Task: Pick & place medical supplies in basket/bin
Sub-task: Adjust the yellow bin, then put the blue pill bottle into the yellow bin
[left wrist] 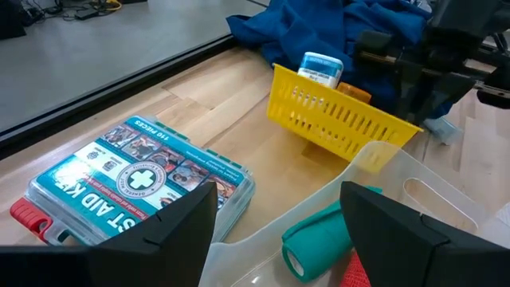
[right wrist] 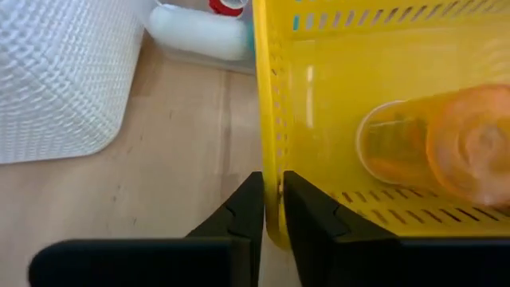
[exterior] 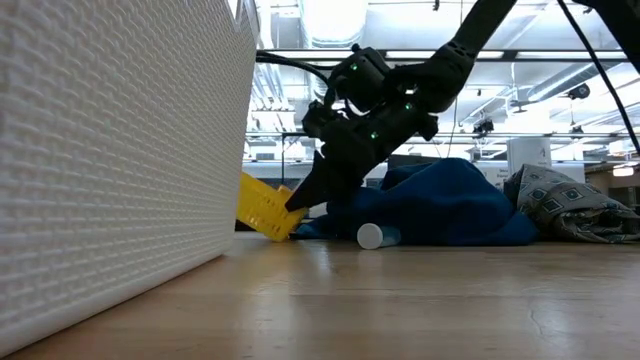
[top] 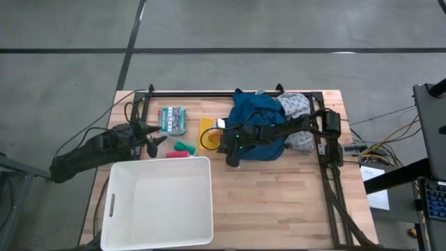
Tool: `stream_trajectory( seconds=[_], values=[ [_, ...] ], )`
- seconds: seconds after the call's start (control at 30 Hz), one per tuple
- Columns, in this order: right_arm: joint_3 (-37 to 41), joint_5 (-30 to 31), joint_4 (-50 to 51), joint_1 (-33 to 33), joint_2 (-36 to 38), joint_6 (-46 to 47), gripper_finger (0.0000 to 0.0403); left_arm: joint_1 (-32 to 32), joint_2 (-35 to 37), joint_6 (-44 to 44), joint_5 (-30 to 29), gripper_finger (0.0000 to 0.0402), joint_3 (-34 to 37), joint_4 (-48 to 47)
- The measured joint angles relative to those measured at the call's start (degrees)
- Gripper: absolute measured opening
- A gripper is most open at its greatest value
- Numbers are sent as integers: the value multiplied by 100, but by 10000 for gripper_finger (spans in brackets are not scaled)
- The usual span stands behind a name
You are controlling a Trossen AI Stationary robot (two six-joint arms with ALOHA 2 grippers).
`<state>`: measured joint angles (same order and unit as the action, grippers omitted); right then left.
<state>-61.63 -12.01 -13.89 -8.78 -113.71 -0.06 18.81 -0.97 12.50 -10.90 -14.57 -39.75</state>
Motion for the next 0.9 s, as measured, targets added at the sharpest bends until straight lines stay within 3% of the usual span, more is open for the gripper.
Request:
stream_trajectory(
  seconds=[0.37, 0.9],
  values=[
    [-2, -6, -27, 4, 85, -142, 139, 0, 0, -1, 1, 271, 0, 2],
    [-271, 304, 81, -24, 872, -613, 188, -2, 0, -1, 1, 271, 0, 4]
  ],
)
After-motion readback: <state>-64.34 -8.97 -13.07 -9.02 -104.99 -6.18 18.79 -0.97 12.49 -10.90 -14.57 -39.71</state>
